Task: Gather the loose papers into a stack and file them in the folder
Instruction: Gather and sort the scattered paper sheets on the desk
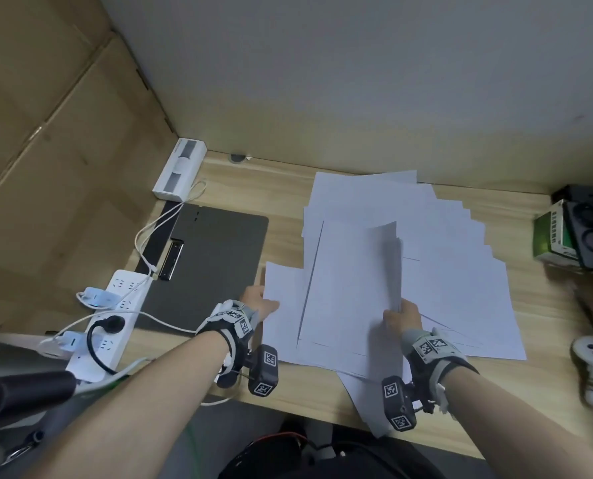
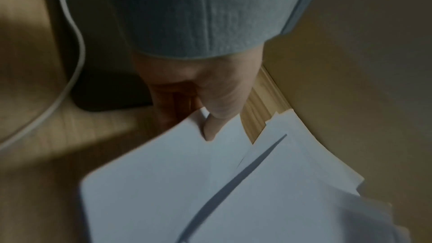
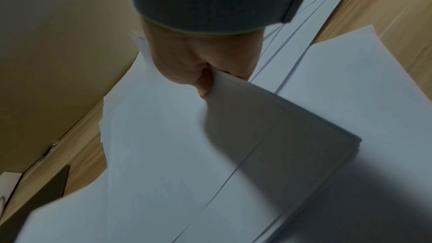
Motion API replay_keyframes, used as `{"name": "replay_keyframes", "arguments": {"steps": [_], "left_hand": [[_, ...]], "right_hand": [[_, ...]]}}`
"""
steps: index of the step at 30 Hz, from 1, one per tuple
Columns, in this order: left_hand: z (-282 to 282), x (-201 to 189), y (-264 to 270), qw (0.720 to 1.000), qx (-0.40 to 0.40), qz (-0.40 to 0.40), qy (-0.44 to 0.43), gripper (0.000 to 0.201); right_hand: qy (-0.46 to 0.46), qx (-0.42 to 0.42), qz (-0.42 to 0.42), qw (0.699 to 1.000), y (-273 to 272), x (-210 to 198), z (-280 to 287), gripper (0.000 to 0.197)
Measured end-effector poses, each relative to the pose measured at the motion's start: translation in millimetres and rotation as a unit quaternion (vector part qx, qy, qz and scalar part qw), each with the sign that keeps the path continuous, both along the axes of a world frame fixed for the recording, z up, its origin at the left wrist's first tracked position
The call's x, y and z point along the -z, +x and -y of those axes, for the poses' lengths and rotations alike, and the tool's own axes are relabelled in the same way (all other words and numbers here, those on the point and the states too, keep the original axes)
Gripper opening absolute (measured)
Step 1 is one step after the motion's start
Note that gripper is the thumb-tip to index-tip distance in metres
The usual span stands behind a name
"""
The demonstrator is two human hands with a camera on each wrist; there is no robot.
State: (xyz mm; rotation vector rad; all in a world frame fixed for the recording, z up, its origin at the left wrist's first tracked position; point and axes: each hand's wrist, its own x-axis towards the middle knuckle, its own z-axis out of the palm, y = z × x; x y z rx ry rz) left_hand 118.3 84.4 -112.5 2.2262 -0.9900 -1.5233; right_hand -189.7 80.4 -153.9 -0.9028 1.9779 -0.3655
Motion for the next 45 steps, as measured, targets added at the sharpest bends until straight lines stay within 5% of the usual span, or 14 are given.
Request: {"name": "replay_keyframes", "arguments": {"steps": [4, 8, 15, 19, 27, 33, 37, 42, 45], "left_hand": [[5.5, -7.0, 21.1, 0.995, -0.022, 0.081, -0.046, 0.024], [19.3, -24.2, 67.4, 0.973, -0.151, 0.145, -0.098, 0.017], [27.0, -77.1, 120.4, 0.954, -0.269, 0.102, -0.084, 0.031], [21.6, -74.0, 111.1, 0.949, -0.292, 0.081, -0.084, 0.033], [8.4, -65.9, 46.6, 0.894, -0.425, 0.026, -0.139, 0.023], [23.4, -75.8, 33.6, 0.861, -0.488, -0.01, -0.144, 0.041], [25.6, -57.0, 21.5, 0.889, -0.422, -0.072, -0.161, 0.013], [24.0, 13.5, -2.1, 0.954, -0.277, -0.107, -0.05, 0.012], [2.5, -4.9, -36.9, 0.97, -0.217, -0.113, -0.017, 0.015]], "right_hand": [[-0.004, -0.022, -0.036, 0.999, 1.0, -2.2, 2.8, 0.026], [-0.002, -0.046, -0.063, 0.997, 5.8, -16.8, 6.5, 0.026], [-0.011, -0.051, -0.067, 0.996, 28.9, -33.3, 15.3, 0.033], [-0.011, -0.047, -0.07, 0.996, 35.2, -31.5, 12.6, 0.033], [0.0, -0.024, -0.077, 0.997, 23.2, -26.1, -1.4, 0.027], [-0.003, 0.0, -0.052, 0.999, 6.7, -19.5, -3.4, 0.023], [-0.001, 0.012, -0.023, 1.0, 4.7, -25.1, -5.0, 0.023], [-0.002, 0.062, 0.027, 0.998, 0.6, -31.9, -12.6, 0.018], [-0.015, 0.122, 0.08, 0.989, -4.8, -23.5, -15.5, 0.037]]}}
